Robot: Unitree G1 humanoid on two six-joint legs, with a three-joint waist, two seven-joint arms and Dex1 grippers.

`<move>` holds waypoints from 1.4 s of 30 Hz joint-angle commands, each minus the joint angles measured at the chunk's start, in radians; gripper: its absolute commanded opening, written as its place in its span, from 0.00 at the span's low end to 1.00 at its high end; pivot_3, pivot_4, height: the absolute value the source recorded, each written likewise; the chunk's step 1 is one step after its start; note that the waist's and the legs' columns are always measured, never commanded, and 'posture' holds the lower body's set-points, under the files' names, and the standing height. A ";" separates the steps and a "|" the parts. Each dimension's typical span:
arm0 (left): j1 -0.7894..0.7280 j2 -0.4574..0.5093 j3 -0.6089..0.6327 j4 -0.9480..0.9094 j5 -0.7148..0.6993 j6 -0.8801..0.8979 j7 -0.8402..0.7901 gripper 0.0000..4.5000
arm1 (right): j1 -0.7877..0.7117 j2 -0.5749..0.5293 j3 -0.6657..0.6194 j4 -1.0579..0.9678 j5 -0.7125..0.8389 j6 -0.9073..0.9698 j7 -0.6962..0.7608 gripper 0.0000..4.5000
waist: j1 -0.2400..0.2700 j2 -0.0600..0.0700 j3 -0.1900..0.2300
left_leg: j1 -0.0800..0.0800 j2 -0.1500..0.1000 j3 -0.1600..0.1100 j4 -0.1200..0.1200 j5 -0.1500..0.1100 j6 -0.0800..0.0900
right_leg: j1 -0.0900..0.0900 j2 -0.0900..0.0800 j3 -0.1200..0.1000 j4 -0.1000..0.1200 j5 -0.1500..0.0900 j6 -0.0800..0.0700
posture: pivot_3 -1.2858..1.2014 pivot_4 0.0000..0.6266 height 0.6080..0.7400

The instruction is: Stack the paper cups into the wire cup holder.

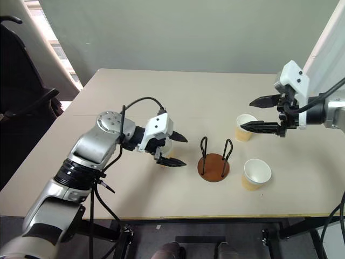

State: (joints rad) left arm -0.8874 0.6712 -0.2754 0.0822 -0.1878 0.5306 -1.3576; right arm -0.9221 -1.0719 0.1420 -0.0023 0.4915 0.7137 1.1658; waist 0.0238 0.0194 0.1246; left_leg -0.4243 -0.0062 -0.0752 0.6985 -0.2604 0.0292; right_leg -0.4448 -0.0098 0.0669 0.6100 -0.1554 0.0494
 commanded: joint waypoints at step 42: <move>0.066 0.132 0.256 -0.081 -0.242 0.052 0.039 1.00 | -0.353 0.326 0.196 0.590 -0.691 -0.537 0.290 0.02 | -0.011 0.001 0.000 | -0.006 0.002 -0.004 -0.019 0.009 -0.016 | -0.013 0.000 -0.007 0.001 -0.001 -0.013 | 0.52 0.24 1.00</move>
State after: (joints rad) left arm -0.8224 0.7846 -0.0552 0.0092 -0.4125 0.5907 -1.3201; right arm -1.2719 -0.7113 0.3927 0.7292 -0.2416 0.1345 1.4157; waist 0.0129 0.0201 0.1248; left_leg -0.4307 -0.0037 -0.0796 0.6799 -0.2489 0.0084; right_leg -0.4579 -0.0095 0.0598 0.6109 -0.1569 0.0354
